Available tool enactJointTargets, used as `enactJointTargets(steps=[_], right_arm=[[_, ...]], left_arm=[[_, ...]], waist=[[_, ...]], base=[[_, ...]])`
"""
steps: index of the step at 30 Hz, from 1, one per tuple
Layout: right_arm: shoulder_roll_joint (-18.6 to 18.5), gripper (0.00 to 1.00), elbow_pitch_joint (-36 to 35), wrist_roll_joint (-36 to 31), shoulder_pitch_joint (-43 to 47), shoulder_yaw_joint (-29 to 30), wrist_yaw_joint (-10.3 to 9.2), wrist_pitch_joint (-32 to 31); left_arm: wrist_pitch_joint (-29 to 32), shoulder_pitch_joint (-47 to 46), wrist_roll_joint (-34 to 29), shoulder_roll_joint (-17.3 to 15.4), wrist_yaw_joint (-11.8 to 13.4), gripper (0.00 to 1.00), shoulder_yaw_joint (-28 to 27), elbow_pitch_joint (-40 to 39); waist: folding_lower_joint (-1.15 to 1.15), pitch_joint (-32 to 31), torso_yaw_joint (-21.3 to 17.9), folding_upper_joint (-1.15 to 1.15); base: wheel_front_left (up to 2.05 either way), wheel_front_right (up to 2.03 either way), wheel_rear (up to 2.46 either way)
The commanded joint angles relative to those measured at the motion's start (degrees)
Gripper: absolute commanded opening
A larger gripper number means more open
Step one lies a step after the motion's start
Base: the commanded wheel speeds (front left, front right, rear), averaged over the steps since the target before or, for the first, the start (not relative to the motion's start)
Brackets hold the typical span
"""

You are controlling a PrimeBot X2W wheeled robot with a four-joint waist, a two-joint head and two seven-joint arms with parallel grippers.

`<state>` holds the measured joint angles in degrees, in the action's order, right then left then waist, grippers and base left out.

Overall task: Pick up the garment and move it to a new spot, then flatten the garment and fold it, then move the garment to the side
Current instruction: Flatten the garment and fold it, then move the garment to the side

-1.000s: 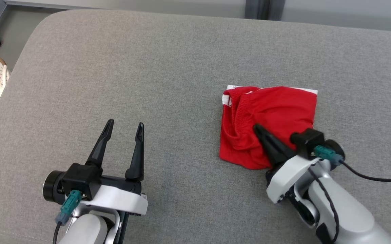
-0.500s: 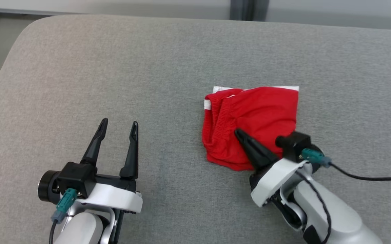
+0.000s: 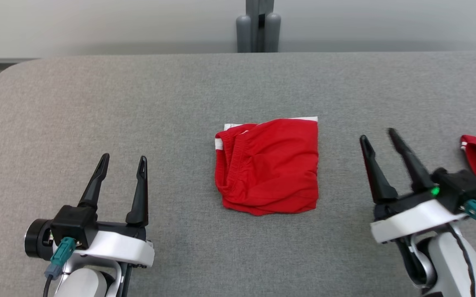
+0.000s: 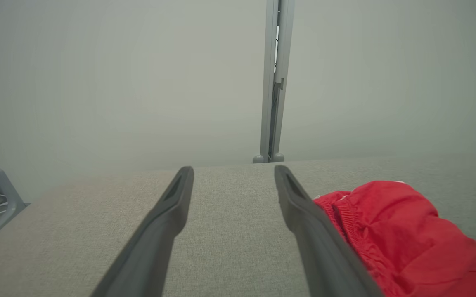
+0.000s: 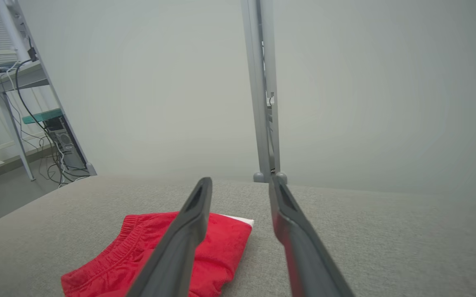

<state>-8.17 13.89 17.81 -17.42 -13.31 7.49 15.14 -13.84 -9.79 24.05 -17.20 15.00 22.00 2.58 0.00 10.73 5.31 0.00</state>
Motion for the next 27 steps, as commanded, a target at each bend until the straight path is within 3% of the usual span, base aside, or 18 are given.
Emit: enactJointTargets(steps=[1, 8, 18, 27], right_arm=[[0.13, 1.0, -0.58, -0.98, 1.3, 1.66, 0.0, 0.0], [0.78, 1.0, -4.25, -6.21, 7.9, 10.54, 0.0, -3.39], [1.97, 1.0, -9.16, -6.48, 15.31, 12.8, 0.0, -7.49], [3.2, 1.0, -11.54, -5.78, 16.85, 13.05, 0.0, -8.68]], left_arm=[[0.06, 0.67, 0.17, -0.38, 0.26, 1.0, -0.25, -0.12], [0.21, 2.27, 1.3, -1.98, -0.75, 1.0, -0.95, -0.17], [0.0, 4.66, 2.42, -3.46, -0.81, 1.0, -2.15, 0.87], [1.0, 5.27, 2.49, -3.56, 0.12, 1.0, -1.63, -0.13]], waist=[[0.0, -1.18, -1.05, 0.0], [0.0, -3.8, -2.25, 0.0], [0.0, -6.65, -3.06, 0.0], [0.0, -6.65, -3.02, 0.0]], base=[[0.0, 0.0, 0.0], [0.0, 0.0, 0.0], [0.0, 0.0, 0.0], [0.0, 0.0, 0.0]])
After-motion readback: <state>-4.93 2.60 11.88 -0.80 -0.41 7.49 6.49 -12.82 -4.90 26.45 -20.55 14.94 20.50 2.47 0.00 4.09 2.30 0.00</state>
